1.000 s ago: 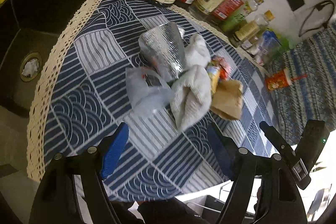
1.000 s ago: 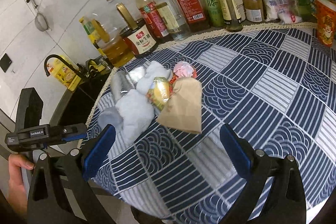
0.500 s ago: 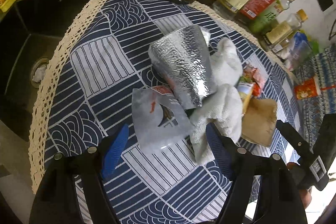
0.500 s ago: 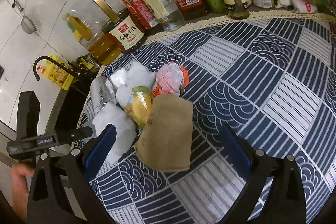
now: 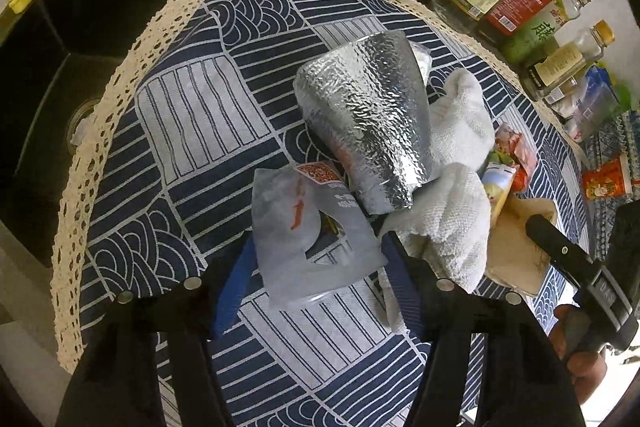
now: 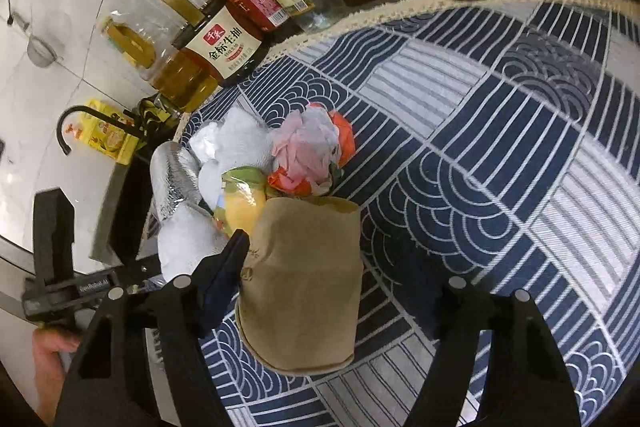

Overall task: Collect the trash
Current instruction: 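Grasp the grey plastic bag with left gripper while right grasps brown paper cup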

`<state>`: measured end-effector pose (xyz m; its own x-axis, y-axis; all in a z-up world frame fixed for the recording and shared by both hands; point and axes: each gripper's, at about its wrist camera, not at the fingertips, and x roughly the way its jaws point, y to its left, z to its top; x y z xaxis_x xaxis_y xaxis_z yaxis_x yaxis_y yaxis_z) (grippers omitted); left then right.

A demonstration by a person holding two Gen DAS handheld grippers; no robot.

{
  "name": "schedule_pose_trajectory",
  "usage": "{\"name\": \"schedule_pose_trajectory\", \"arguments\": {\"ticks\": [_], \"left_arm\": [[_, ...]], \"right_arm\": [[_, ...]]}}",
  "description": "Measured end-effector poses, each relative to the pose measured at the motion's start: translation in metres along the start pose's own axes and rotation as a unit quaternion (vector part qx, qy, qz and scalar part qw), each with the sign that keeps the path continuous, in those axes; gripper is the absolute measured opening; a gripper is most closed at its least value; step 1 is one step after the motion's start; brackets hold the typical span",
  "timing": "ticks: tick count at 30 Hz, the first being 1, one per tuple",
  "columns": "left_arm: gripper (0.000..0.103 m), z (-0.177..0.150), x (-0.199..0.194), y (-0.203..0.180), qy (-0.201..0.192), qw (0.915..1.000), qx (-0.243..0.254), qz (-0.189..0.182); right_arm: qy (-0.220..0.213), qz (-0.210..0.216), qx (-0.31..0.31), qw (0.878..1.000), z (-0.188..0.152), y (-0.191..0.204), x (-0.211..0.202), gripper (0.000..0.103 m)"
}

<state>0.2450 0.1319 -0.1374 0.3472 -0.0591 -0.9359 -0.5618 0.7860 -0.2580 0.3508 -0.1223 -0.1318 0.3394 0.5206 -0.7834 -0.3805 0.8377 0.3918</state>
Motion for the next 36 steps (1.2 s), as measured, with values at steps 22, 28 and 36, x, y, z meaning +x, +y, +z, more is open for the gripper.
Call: {"name": "schedule_pose_trajectory", "arguments": {"ticks": [22, 28, 36], "left_arm": [[0.061, -0.028, -0.031, 0.001, -0.033, 0.9992, -0.020, -0.008], [0.061, -0.043, -0.043, 0.000, -0.038, 0.9989, -0.002, -0.027], [0.061, -0.072, -0.064, 0.011, -0.040, 0.9973, 0.031, -0.053]], "right_arm": [[0.013, 0.002, -0.029, 0.999, -0.011, 0.004, -0.019, 0.059], [0.000, -0.007, -0.026, 1.000, -0.031, 0.014, -0.033, 0.059], [-0.021, -0.019, -0.020, 0.999, -0.073, 0.044, -0.054, 0.059]]}}
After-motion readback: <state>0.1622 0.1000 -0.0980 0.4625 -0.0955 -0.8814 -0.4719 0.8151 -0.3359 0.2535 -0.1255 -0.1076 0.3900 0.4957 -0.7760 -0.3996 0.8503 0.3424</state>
